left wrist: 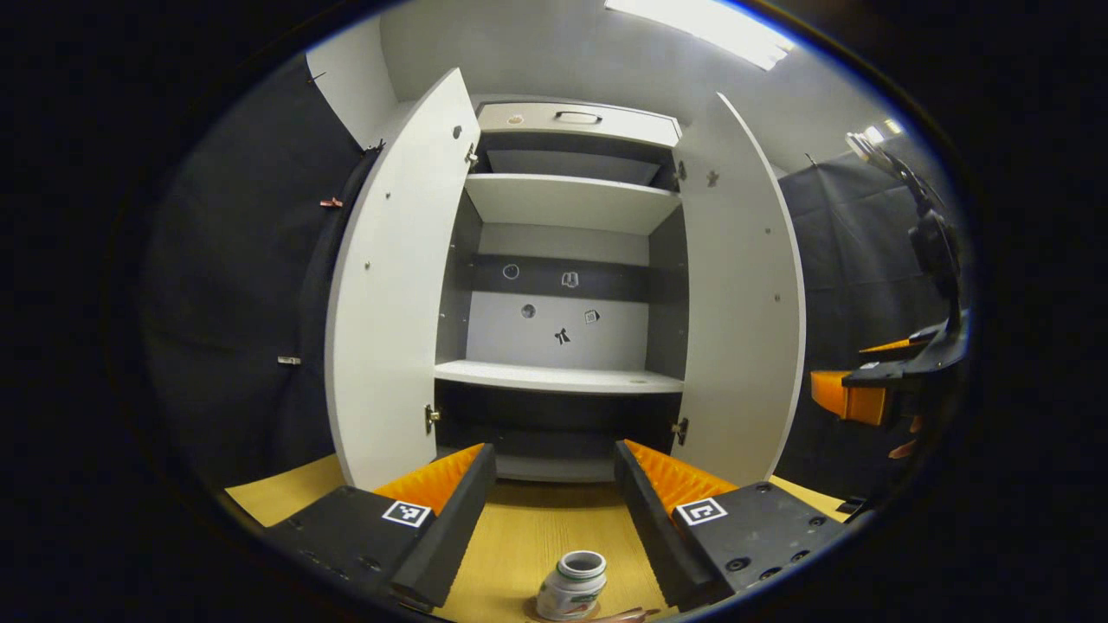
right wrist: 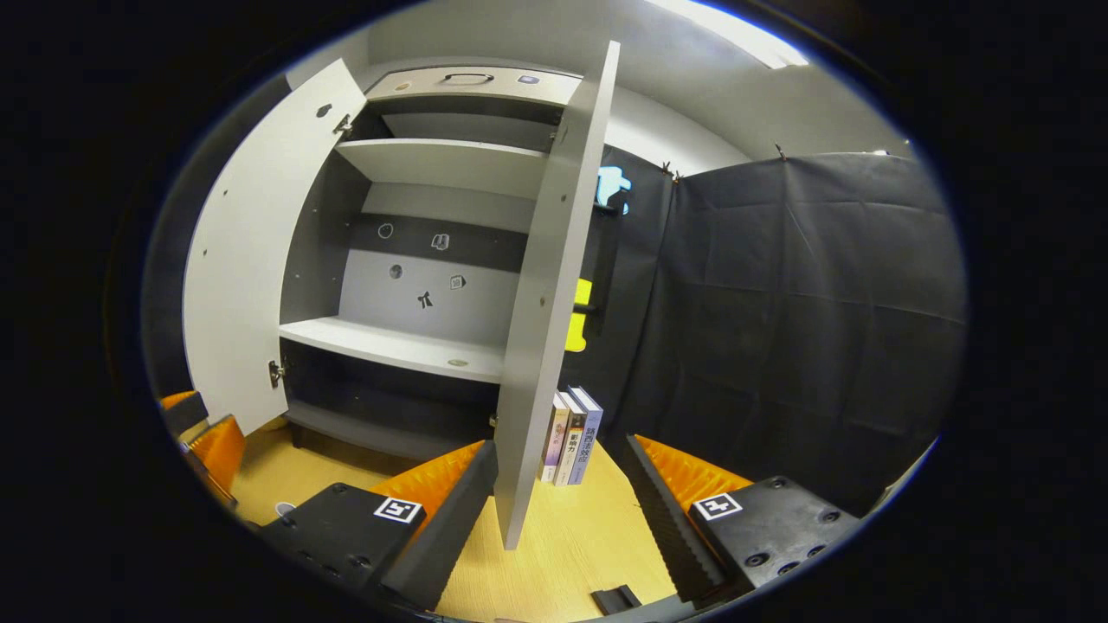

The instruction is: Grasp the bottle in the cabinet with the left hand and place it on the coaster, then close the right door with the right hand and the left door with the left hand.

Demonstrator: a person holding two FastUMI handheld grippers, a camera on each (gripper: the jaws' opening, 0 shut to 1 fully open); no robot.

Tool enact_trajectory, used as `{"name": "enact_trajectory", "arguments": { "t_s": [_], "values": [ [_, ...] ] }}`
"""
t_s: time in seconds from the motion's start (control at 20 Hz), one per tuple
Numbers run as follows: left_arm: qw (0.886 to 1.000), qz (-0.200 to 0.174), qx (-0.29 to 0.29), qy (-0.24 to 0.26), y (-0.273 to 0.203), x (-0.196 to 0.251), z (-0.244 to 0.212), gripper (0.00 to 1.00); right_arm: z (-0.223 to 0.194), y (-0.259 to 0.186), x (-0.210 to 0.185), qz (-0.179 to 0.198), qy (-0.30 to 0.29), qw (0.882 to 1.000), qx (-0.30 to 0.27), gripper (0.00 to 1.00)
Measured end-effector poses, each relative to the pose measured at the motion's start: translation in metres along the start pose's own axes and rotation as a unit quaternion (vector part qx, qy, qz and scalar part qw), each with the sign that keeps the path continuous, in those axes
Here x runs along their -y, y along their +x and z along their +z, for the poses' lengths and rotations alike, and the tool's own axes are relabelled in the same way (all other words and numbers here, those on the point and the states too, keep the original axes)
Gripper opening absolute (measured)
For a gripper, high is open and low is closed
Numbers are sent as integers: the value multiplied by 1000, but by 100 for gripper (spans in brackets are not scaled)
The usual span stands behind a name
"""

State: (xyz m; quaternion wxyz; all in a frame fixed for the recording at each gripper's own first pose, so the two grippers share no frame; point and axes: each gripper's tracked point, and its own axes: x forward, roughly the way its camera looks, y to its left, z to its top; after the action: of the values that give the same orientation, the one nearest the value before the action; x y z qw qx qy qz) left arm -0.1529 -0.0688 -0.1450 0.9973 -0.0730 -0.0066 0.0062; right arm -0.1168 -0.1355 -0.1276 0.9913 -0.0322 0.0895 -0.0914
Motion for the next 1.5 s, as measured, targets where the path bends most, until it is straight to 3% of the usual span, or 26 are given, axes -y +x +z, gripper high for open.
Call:
{"name": "enact_trajectory", "arguments": {
  "t_s": [0.1,0.25,0.4,0.55,0.8,0.95,1.2,1.5],
  "values": [
    [1000,16,5,10,-4,-26,32,87,20,-2,21,-30,18,999,-5,98],
    [999,39,10,13,-6,-67,70,87,52,-10,39,-39,49,998,10,97],
    [998,59,-6,0,-5,-108,88,87,73,-2,59,-58,40,997,21,97],
    [994,104,-26,-11,-7,-155,95,88,84,18,72,-71,45,996,22,96],
    [983,183,-24,23,-4,-211,118,91,91,74,89,-74,2,997,23,96],
    [971,236,-17,14,-1,-237,134,91,99,110,84,-46,16,998,30,96],
    [948,316,-7,40,-1,-264,151,90,101,145,84,-5,40,999,27,94],
    [941,337,-4,38,4,-265,157,90,106,142,73,7,13,999,37,89]
  ]
}}
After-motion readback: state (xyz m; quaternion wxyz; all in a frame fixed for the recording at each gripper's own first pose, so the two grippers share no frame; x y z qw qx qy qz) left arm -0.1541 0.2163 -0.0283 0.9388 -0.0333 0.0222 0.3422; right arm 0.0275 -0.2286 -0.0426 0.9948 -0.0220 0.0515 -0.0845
